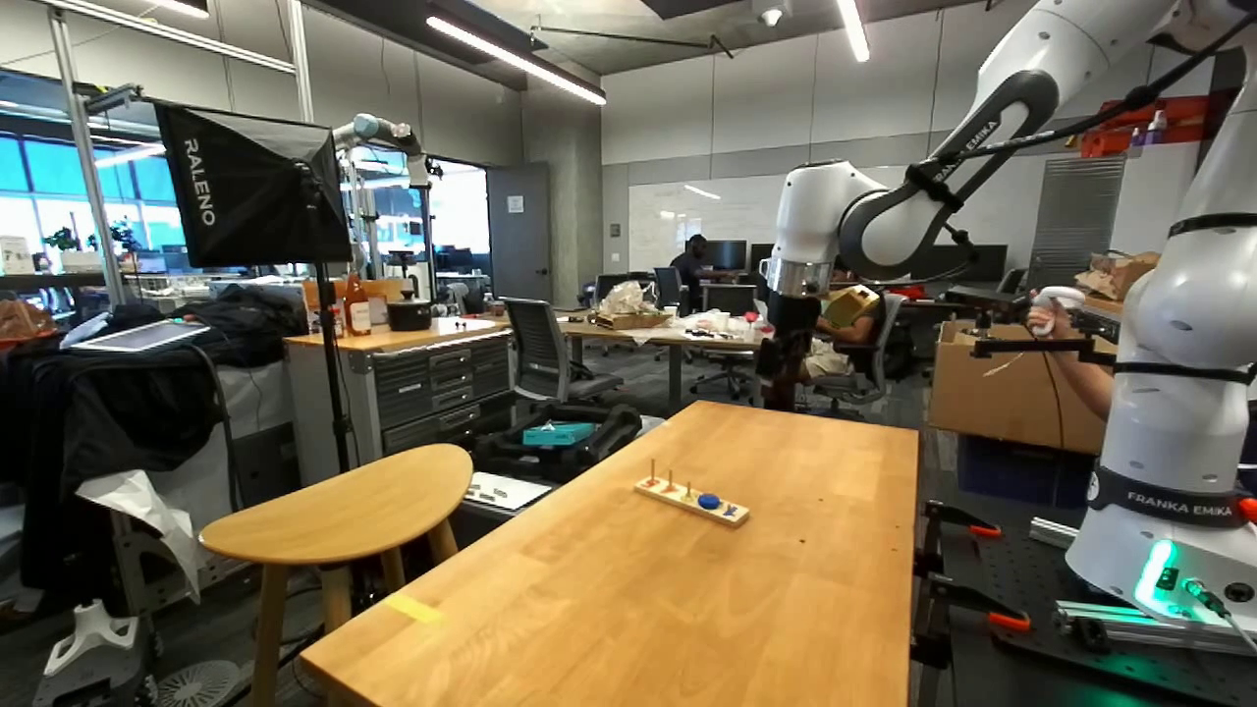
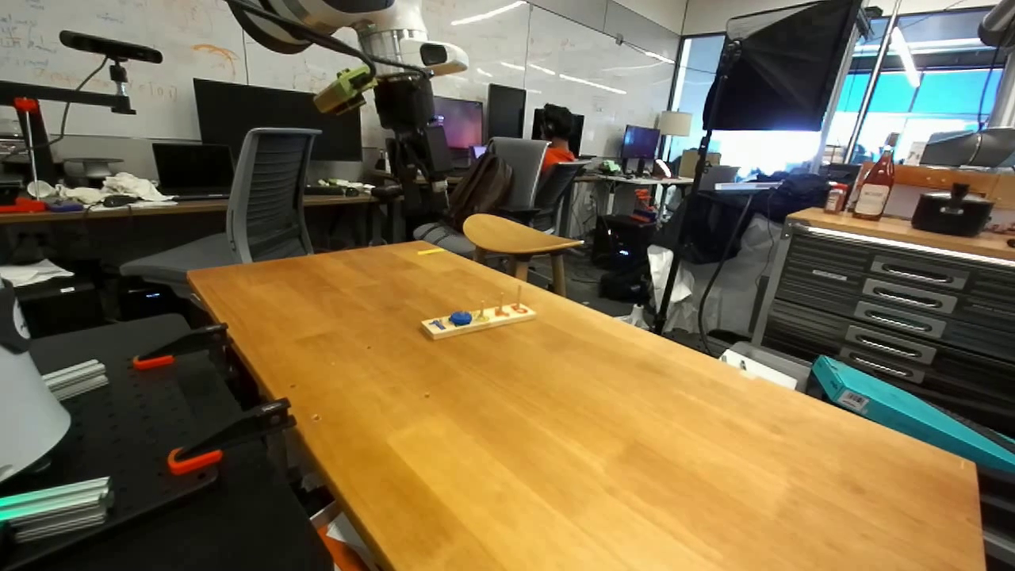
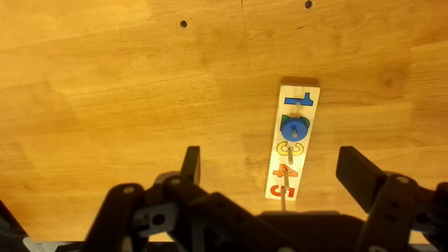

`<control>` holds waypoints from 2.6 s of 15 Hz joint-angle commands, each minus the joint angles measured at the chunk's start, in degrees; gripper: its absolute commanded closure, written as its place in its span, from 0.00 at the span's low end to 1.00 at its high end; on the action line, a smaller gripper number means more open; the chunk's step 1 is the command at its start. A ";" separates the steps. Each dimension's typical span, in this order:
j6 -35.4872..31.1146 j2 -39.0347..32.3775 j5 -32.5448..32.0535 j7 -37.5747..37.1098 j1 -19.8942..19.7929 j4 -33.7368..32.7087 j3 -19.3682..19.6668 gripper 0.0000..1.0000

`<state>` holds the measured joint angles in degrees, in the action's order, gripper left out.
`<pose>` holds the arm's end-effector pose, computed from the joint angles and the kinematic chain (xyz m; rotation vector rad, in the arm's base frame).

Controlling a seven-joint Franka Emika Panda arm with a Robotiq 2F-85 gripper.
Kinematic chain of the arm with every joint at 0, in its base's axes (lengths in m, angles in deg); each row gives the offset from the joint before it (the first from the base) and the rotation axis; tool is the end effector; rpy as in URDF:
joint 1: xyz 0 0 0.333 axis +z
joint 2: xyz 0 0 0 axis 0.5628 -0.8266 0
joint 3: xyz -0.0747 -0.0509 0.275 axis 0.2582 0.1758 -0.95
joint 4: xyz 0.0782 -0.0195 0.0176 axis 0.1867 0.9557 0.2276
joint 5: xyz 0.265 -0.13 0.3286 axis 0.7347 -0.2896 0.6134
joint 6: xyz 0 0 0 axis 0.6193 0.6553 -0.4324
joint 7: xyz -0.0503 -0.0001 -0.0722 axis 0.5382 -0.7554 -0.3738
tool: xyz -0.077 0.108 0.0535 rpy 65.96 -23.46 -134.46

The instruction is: Remove the disc from the wooden rack and put it on the table

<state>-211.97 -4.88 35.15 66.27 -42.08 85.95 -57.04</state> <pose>0.4809 0.0118 0.2471 2.9515 -0.1941 0.2611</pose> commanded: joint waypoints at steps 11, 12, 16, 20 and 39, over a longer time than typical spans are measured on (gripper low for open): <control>-2.55 -19.48 -2.22 -7.08 3.96 -8.57 3.74 0.00; -2.79 -21.80 -2.28 -7.97 4.93 -10.51 4.58 0.00; -4.12 -30.19 -2.81 -11.49 9.90 -18.17 8.75 0.00; -6.00 -37.46 -2.28 -14.38 14.87 -24.48 13.44 0.00; -9.75 -45.80 7.05 -15.53 20.18 -28.34 17.65 0.00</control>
<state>-222.05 -50.72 39.31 48.99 -21.44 58.31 -38.82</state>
